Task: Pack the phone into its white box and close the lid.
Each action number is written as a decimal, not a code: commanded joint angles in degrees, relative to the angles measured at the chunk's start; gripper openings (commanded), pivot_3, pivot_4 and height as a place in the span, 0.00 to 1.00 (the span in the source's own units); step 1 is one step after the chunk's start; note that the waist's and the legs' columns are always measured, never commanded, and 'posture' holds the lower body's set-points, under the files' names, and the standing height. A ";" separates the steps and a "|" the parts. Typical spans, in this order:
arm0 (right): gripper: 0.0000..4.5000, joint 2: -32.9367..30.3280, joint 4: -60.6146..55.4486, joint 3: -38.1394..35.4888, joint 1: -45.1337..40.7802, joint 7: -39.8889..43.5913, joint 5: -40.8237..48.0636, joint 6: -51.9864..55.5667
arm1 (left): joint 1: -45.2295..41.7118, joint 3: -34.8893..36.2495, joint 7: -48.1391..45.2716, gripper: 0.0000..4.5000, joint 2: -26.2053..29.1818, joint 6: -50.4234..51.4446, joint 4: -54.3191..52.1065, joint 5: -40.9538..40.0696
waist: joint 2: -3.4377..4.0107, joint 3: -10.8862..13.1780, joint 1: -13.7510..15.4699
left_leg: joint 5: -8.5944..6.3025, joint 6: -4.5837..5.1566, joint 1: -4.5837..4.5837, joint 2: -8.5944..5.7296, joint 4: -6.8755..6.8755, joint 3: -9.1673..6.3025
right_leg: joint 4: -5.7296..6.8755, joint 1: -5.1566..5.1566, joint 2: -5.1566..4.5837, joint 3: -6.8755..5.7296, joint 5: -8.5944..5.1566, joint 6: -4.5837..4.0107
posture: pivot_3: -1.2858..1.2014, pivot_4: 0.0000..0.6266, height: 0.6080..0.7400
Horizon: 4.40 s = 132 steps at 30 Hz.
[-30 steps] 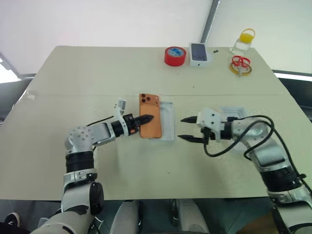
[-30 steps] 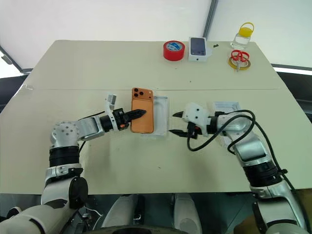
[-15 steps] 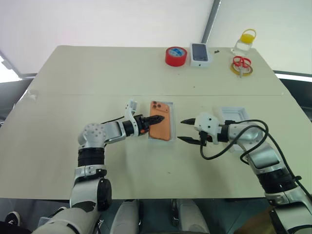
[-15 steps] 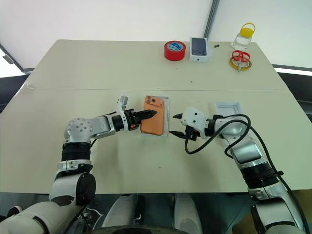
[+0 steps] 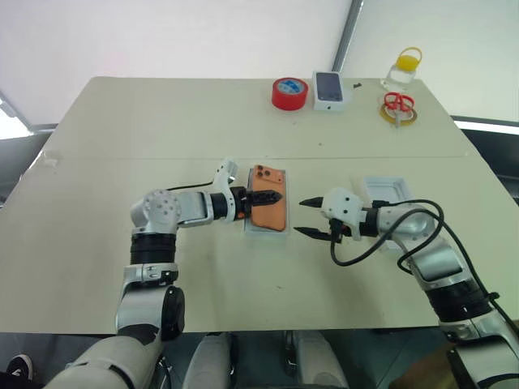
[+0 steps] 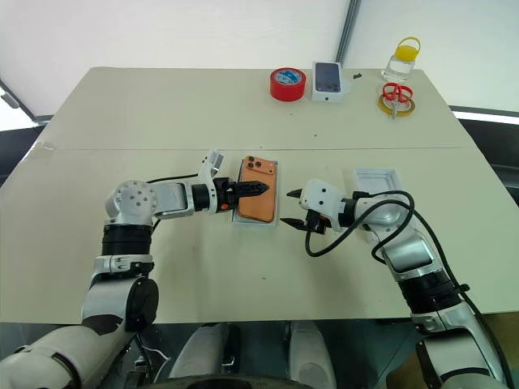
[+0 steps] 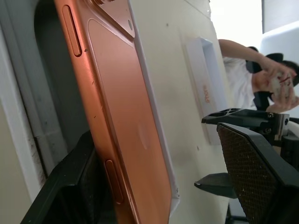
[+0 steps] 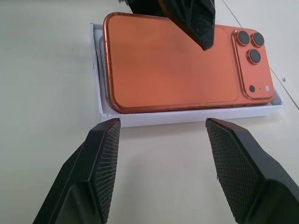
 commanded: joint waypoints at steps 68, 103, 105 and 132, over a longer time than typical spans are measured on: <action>0.00 -12.63 10.69 -6.63 5.55 -5.50 -10.29 -10.07 | 3.79 -34.08 -33.33 0.01 -5.18 -70.21 9.80 45.66 | 0.12 -0.02 1.88 | -0.10 0.25 -0.03 -0.12 0.14 0.11 | -0.09 0.08 -0.15 0.00 -0.03 -0.10 | 0.52 0.24 0.99; 0.76 -8.93 4.93 -16.18 1.06 -11.57 -0.45 11.52 | 7.32 -21.72 -40.29 0.75 8.97 -72.14 1.53 36.32 | 0.19 -0.04 1.81 | -0.10 0.25 -0.01 0.01 0.15 0.08 | -0.02 0.07 -0.03 0.01 0.00 -0.08 | 0.52 0.24 0.99; 1.00 -9.95 4.17 -16.68 1.65 -12.01 -0.56 14.50 | 8.59 -20.99 -41.65 0.98 10.93 -72.66 0.65 35.52 | 0.21 -0.05 1.81 | -0.10 0.25 -0.01 0.01 0.15 0.10 | -0.02 0.07 -0.03 0.02 0.00 -0.09 | 0.52 0.24 0.99; 1.00 -12.03 -8.28 -17.70 -5.36 -21.41 14.09 81.12 | 25.05 -18.96 -44.48 0.99 17.90 -75.16 -17.26 29.75 | 0.28 -0.08 1.73 | -0.11 0.25 -0.05 0.07 0.14 0.14 | -0.03 -0.02 -0.04 0.05 -0.10 -0.27 | 0.52 0.24 0.99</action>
